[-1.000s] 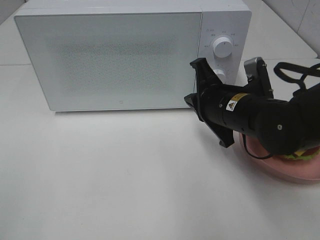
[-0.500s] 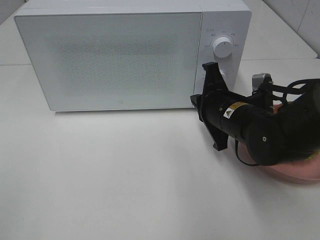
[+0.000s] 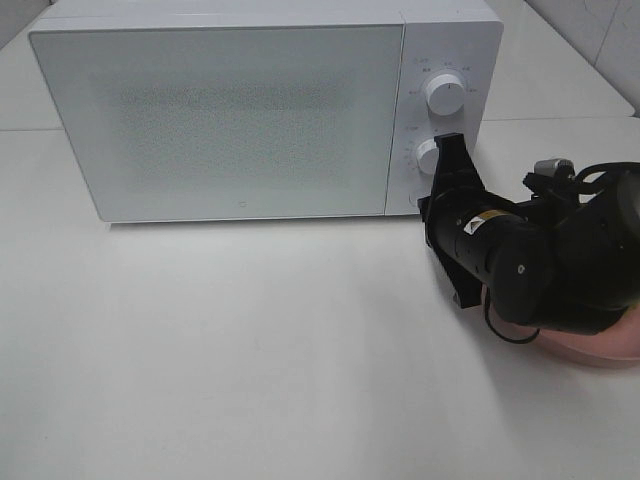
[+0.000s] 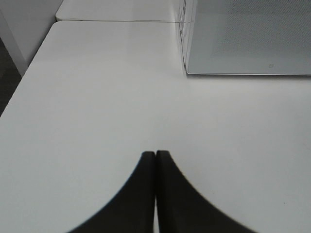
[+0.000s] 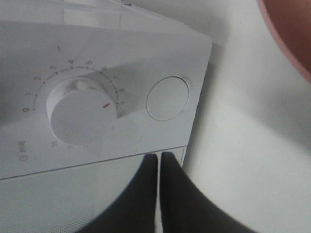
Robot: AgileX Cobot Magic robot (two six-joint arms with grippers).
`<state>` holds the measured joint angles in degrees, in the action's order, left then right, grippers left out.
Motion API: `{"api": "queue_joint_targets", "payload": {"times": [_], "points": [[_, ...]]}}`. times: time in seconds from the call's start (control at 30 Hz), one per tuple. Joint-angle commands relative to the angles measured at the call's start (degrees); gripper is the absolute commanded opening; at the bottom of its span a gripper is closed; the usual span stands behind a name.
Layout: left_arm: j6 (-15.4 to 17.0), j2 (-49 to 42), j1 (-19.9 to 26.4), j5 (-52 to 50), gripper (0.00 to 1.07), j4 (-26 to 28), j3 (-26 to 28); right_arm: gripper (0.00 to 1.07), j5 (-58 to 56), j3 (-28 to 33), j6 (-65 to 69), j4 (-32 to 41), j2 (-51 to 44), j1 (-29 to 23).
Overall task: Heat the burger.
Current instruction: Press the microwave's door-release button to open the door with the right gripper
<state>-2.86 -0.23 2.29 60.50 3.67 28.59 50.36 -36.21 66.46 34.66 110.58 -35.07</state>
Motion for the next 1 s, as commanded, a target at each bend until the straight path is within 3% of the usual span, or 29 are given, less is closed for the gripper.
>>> {"api": "queue_joint_targets", "payload": {"times": [0.03,1.0], "points": [[0.00,-1.20,0.17,-0.80,0.00,0.34,-0.11,0.01,0.74,-0.17,-1.49,0.63,-0.17,-0.34],[0.00,-1.20,0.17,-0.80,0.00,0.34,-0.11,0.00,1.09,-4.64,-5.61,3.84,2.98,-0.17]]}}
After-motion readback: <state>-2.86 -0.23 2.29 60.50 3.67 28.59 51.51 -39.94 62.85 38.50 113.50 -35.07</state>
